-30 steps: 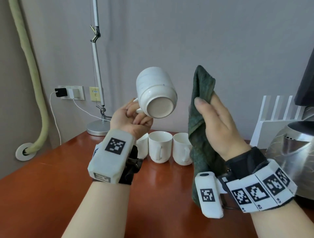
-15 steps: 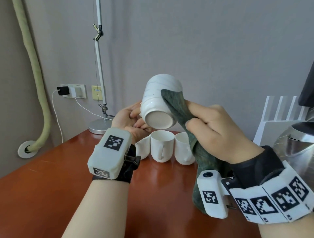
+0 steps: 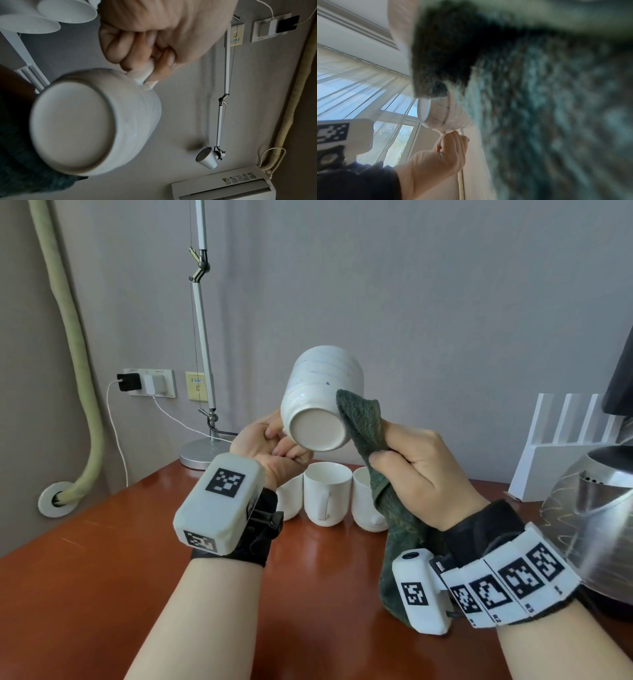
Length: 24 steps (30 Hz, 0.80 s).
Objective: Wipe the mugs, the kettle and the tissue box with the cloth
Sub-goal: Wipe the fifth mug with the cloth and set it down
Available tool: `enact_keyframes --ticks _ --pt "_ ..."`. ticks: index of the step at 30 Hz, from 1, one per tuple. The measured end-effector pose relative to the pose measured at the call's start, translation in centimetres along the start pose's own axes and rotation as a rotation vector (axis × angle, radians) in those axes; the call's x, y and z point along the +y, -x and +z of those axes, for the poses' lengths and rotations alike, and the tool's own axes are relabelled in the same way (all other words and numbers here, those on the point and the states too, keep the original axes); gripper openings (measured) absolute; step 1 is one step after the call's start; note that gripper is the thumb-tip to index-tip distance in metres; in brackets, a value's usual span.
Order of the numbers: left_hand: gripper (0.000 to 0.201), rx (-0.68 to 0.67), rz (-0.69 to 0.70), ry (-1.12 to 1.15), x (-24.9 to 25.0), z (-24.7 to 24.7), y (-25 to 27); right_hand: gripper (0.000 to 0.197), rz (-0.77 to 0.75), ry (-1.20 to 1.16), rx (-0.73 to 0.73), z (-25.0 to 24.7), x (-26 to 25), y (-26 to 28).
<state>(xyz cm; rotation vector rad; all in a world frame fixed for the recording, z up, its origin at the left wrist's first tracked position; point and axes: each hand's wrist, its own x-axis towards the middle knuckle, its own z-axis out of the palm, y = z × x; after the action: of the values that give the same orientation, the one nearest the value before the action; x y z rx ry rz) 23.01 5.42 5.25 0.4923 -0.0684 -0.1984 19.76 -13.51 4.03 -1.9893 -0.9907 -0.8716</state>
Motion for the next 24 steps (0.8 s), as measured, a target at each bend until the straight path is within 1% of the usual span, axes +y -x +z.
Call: enact_keyframes --ticks 3,5,7,9,11,13,17,22,24 --pt "0.039 0.018 -0.017 -0.093 0.2 0.3 0.0 0.043 0.013 -0.083 -0.021 -0.3 -0.3 -0.2" --pt "0.040 -0.031 -0.121 -0.144 1.0 0.1 -0.1 0.043 0.008 -0.116 -0.058 -0.6 -0.7 -0.3" --pt "0.042 -0.082 -0.229 -0.198 1.7 -0.1 -0.2 0.042 -0.004 -0.094 -0.107 -0.9 -0.9 -0.4" --pt "0.042 -0.088 -0.264 -0.216 2.0 -0.3 -0.4 0.047 0.003 -0.035 -0.140 -1.0 -1.0 -0.4" --pt "0.042 -0.090 -0.249 -0.186 1.9 -0.4 -0.5 0.043 0.028 -0.026 -0.140 -0.9 -0.9 -0.4" --pt "0.044 -0.099 -0.221 -0.115 1.7 -0.5 -0.4 0.041 0.057 -0.069 -0.107 -0.7 -0.7 -0.3" --pt "0.040 -0.019 -0.090 0.012 1.6 -0.9 -0.5 0.035 0.096 -0.130 -0.068 -0.3 0.3 0.0" --pt "0.038 0.044 -0.032 0.060 1.2 -1.1 -0.7 0.045 0.109 -0.148 -0.049 0.2 1.1 0.3" --pt "0.038 0.071 -0.014 0.091 1.2 -1.1 -0.7 0.047 0.105 -0.111 -0.047 0.2 1.5 0.4"
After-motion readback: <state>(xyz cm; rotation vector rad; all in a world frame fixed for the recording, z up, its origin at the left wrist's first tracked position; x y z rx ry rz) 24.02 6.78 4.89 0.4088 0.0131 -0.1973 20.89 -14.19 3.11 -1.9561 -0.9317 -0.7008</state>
